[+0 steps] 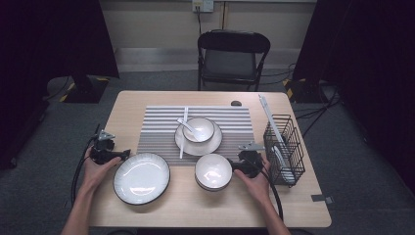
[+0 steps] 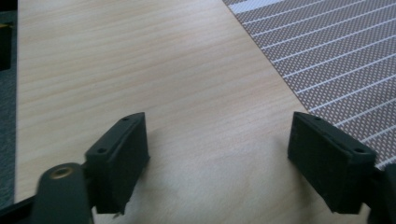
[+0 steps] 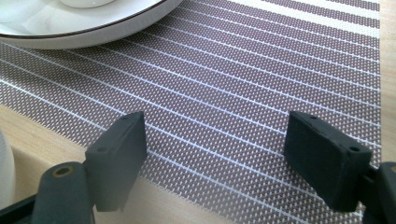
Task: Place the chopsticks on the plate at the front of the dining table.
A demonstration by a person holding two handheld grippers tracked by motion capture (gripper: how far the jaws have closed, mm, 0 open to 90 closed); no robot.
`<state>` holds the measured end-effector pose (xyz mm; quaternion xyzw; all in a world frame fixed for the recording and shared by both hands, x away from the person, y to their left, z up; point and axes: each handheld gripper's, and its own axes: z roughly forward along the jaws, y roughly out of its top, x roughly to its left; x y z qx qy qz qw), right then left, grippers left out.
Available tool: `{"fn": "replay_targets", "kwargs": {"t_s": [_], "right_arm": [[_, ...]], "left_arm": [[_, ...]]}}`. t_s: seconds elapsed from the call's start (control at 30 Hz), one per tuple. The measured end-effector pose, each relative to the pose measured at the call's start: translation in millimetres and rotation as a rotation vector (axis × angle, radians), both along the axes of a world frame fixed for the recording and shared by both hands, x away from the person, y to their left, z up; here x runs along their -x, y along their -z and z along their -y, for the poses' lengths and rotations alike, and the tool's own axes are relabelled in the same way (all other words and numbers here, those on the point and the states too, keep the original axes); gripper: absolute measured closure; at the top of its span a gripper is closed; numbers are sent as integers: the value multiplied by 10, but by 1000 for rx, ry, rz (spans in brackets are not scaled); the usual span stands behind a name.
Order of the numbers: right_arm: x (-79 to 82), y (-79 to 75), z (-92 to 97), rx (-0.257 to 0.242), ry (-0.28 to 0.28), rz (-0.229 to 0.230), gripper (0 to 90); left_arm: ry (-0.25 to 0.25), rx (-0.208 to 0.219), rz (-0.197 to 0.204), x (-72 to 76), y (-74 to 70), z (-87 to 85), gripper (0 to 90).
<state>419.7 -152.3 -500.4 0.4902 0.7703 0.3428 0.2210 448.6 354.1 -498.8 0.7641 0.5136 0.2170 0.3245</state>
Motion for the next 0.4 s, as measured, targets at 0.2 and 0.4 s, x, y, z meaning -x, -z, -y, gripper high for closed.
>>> {"fn": "replay_targets", "kwargs": {"t_s": [0.2, 0.4], "right_arm": [[0, 0, 0, 0, 0, 0, 204], [0, 0, 0, 0, 0, 0, 204]], "left_arm": [[0, 13, 29, -1, 36, -29, 165], [1, 15, 30, -4, 38, -29, 162]]}}
